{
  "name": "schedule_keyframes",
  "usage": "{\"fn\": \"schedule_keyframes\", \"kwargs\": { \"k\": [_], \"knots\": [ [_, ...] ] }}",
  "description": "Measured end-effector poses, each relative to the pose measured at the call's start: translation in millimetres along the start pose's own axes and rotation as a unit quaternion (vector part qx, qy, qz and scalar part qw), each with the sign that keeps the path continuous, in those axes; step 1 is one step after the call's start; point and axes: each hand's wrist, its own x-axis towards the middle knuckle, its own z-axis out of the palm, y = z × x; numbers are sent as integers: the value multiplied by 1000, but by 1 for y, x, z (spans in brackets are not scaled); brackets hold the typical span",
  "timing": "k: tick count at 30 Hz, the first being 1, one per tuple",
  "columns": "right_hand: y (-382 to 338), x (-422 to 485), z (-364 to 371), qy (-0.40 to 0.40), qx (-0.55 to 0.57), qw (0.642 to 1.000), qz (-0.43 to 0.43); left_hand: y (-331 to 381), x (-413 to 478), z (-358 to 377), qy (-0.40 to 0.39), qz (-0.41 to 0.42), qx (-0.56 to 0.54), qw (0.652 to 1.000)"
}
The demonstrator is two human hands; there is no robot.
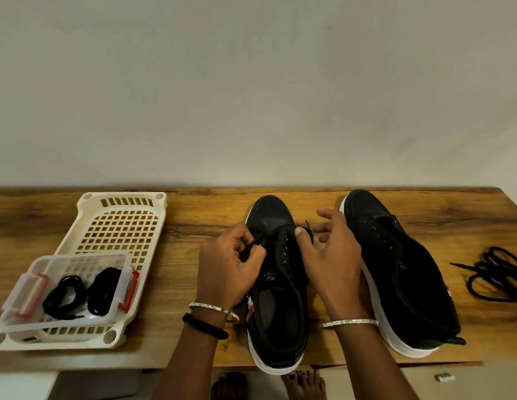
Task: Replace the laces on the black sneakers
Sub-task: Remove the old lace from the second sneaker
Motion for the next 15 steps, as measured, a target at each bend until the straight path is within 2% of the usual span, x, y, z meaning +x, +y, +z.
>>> {"fn": "schedule_keyframes", "kwargs": {
  "k": [4,9,11,15],
  "knots": [
    [2,-4,10,-35,-62,995,-69,0,-1,1,-10,-7,2,1000],
    [1,-8,13,-7,-139,982,-126,2,-1,0,-42,2,6,999],
    [-1,-9,13,-4,-125,986,-114,1,0,1,-71,12,2,997],
    [3,-6,8,19,-22,999,-45,-5,0,2,-132,6,-54,990]
  ]
}}
